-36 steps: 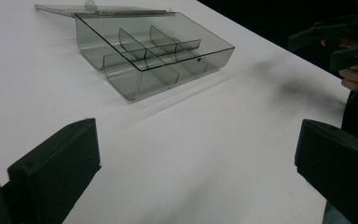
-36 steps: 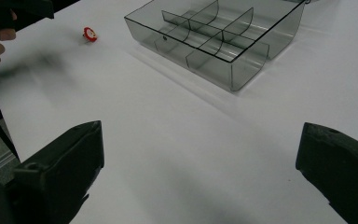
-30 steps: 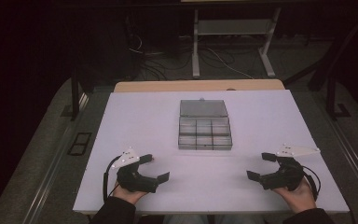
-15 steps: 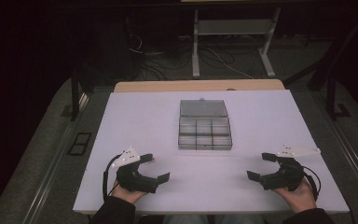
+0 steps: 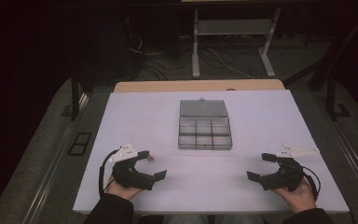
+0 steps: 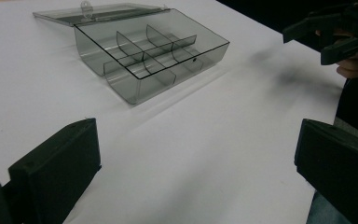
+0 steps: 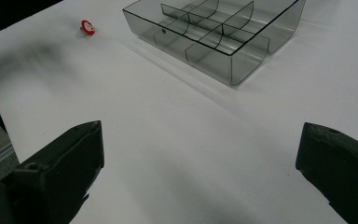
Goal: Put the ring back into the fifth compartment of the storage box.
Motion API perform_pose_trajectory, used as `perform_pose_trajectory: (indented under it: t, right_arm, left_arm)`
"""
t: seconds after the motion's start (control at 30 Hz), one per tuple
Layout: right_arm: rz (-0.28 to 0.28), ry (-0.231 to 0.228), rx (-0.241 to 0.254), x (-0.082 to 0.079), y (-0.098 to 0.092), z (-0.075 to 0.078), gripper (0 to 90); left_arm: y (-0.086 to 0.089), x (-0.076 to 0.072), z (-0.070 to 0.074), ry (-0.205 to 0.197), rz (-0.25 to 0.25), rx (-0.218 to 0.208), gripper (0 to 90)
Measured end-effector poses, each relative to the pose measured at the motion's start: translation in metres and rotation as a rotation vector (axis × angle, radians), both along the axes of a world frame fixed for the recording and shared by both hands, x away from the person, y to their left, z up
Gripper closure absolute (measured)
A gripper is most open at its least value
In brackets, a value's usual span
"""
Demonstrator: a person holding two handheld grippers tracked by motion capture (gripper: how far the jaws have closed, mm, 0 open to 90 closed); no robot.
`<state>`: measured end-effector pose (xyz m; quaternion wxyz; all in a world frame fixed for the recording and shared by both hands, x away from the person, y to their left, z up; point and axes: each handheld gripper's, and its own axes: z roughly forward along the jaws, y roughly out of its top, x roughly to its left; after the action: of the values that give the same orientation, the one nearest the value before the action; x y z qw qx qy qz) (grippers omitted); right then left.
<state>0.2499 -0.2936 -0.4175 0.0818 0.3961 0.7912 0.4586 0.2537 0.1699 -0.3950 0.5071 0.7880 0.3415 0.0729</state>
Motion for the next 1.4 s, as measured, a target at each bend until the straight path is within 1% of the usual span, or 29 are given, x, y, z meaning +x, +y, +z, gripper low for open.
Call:
perform_pose_trajectory:
  t: [0.17,0.2,0.27,0.3,0.37,0.4,0.57,0.63,0.8,0.9,0.97,1.17,1.4]
  right_arm:
    - [0.001,0.001,-0.002,0.000,0.000,-0.001,0.5]
    - [0.002,0.000,-0.004,0.000,0.000,-0.001,0.5]
    - [0.001,0.002,-0.004,0.000,0.000,-0.001,0.5]
    - [0.001,0.002,-0.004,0.000,0.000,-0.001,0.5]
    - [0.002,0.003,-0.006,0.000,0.000,-0.001,0.5]
    - [0.003,0.002,-0.007,0.000,0.000,-0.001,0.5]
    - [0.002,0.006,-0.009,0.000,0.001,-0.001,0.5]
    - [0.002,0.007,-0.010,0.000,0.001,-0.001,0.5]
    - [0.001,0.007,-0.012,0.000,0.001,-0.001,0.5]
    - [0.001,0.007,-0.013,0.000,0.001,-0.002,0.5]
    - [0.000,0.007,-0.013,0.000,0.001,-0.002,0.5]
    - [0.003,0.005,-0.015,0.000,0.001,-0.002,0.5]
    - [0.003,0.005,-0.017,0.000,0.001,-0.002,0.5]
  left_arm:
    - [0.002,0.004,0.004,0.003,-0.008,0.019,0.0]
    - [0.002,0.005,0.005,0.014,-0.013,0.025,0.0]
    - [0.002,0.006,0.006,0.020,-0.017,0.032,0.0]
    - [0.002,0.008,0.007,0.030,-0.022,0.048,0.0]
    - [0.002,0.009,0.007,0.033,-0.022,0.053,0.0]
    - [0.001,0.011,0.008,0.039,-0.028,0.063,0.0]
    - [0.002,0.015,0.009,0.045,-0.030,0.081,0.0]
    - [0.003,0.018,0.011,0.049,-0.029,0.097,0.0]
    - [0.006,0.024,0.014,0.054,-0.030,0.113,0.0]
    - [0.007,0.026,0.013,0.059,-0.028,0.121,0.0]
    - [0.008,0.029,0.012,0.066,-0.030,0.136,0.0]
    - [0.009,0.035,0.011,0.083,-0.023,0.139,0.0]
    - [0.013,0.044,0.007,0.097,-0.014,0.173,0.0]
